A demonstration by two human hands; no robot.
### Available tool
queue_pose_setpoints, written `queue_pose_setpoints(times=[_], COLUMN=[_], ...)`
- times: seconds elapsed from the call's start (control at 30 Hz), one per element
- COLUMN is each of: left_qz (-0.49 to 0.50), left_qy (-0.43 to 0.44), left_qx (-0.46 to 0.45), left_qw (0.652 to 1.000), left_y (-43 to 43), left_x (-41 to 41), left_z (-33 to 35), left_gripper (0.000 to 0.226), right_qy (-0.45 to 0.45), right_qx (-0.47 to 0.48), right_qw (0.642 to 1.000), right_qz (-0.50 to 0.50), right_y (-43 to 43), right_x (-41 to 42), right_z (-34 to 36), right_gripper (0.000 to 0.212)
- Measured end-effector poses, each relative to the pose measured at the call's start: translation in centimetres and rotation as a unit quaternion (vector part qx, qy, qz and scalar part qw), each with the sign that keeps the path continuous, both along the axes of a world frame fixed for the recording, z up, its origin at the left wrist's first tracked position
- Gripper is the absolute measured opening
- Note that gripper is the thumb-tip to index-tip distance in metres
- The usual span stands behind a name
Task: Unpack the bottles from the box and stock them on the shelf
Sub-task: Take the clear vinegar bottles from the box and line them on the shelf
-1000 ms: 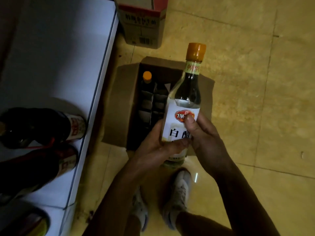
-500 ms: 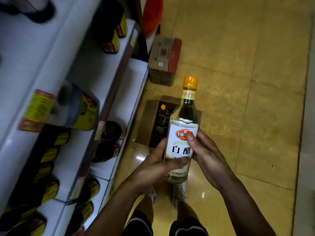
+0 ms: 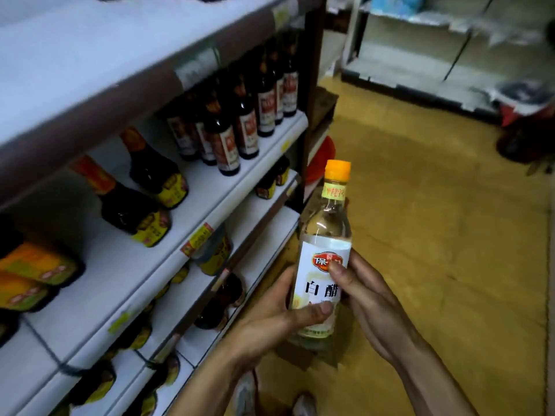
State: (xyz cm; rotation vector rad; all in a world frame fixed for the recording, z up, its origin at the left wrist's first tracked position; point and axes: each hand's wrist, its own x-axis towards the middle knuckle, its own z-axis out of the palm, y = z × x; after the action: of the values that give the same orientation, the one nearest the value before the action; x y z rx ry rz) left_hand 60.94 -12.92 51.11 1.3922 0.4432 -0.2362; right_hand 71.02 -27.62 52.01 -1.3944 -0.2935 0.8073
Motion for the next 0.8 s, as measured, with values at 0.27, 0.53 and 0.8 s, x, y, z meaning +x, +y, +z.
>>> queue_pose_setpoints(times=[0.27, 0.53, 0.8], left_qz=[0.094, 0.167, 0.215], left_qy=[-0.077, -0.149, -0.191], left_qx=[0.046, 0.104, 0.195], left_qw=[0.992, 0.969, 0.937], left_y=[3.5, 8.8, 16.1], left_x=[-4.1, -10.0, -15.2], left_z=[8.3, 15.4, 20.3], left_gripper=[0.059, 0.058, 0.056], right_qy=[-0.070, -0.157, -0.241], right_qx=[0.056, 0.102, 0.153], right_qw=[0.990, 0.961, 0.930], right_qz=[0.113, 0.204, 0.231], right_y=[5.8, 12.9, 20.9], right_x=[-1.7, -5.4, -9.8], right_z=[8.1, 16.1, 21.5], right_gripper=[0.033, 0.034, 0.029])
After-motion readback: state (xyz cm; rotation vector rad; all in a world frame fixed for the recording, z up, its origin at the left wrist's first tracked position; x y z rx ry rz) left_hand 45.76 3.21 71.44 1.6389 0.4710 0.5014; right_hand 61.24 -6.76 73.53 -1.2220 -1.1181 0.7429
